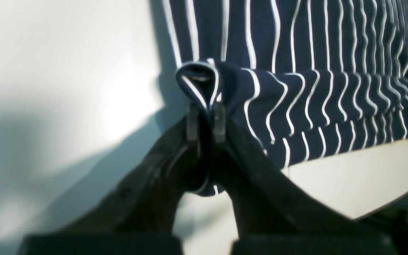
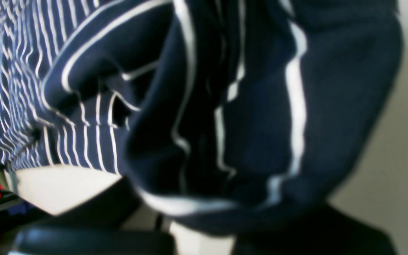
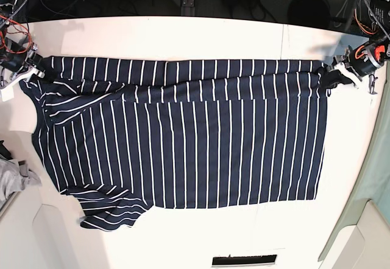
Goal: Layout the t-shirt on the table in an organized manner, then fold the t-shirt properly
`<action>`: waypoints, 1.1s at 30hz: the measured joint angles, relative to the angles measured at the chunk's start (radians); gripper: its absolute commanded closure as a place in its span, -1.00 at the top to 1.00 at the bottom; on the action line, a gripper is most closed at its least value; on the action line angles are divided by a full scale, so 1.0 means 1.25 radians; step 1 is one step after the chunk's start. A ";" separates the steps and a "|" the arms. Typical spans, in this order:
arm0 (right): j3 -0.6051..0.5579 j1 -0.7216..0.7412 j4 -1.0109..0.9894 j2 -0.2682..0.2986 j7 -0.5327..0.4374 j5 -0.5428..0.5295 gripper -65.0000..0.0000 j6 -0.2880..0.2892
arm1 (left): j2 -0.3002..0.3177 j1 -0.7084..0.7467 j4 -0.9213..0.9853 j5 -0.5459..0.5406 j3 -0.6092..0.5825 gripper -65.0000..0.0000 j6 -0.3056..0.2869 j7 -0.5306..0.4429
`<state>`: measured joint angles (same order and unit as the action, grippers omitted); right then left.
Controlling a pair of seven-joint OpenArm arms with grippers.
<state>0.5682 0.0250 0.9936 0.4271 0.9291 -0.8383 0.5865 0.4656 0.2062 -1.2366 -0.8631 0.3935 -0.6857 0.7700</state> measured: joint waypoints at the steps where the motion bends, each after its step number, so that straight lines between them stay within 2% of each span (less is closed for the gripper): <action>1: 0.000 -0.010 0.000 0.009 0.000 -0.006 -1.00 0.003 | 0.001 0.015 -0.017 0.001 0.000 -1.00 0.000 0.000; 6: 0.000 -0.051 0.000 0.048 0.002 -0.020 -1.00 0.009 | 0.000 0.057 -0.049 -0.003 0.009 -1.00 -0.001 0.001; 18: 0.001 -0.102 0.009 0.050 -0.006 -0.057 -1.00 0.019 | 0.000 0.093 -0.051 -0.016 0.018 -1.00 -0.002 0.004; 19: 0.001 -0.102 0.009 0.050 -0.006 -0.057 -1.00 0.019 | 0.000 0.092 -0.051 -0.019 0.018 -0.98 -0.002 0.004; 22: 0.001 -0.102 0.009 0.051 -0.006 -0.057 -1.00 0.018 | 0.000 0.090 -0.051 -0.030 0.018 -0.64 -0.002 0.003; 24: 0.006 -0.102 0.011 0.050 -0.005 -0.056 -0.68 0.016 | 0.002 0.091 -0.051 -0.034 0.018 -0.51 -0.002 0.004; 26: 0.027 -0.102 0.016 0.048 -0.003 -0.058 -0.39 0.016 | 0.009 0.091 -0.051 -0.035 0.018 -0.49 -0.002 0.007; 27: 0.046 -0.102 0.019 0.048 0.000 -0.054 -0.33 0.016 | 0.012 0.092 -0.051 -0.037 0.018 -0.49 -0.002 0.007; 33: 0.179 -0.109 0.090 0.046 0.007 -0.015 -0.33 0.006 | 0.015 0.092 -0.100 -0.074 0.020 -0.49 -0.002 0.055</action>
<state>0.7914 -0.1108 1.1065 0.4850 0.9375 -0.8566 0.5938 0.4847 0.3210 -1.3621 -0.9558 0.4187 -0.6884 0.8391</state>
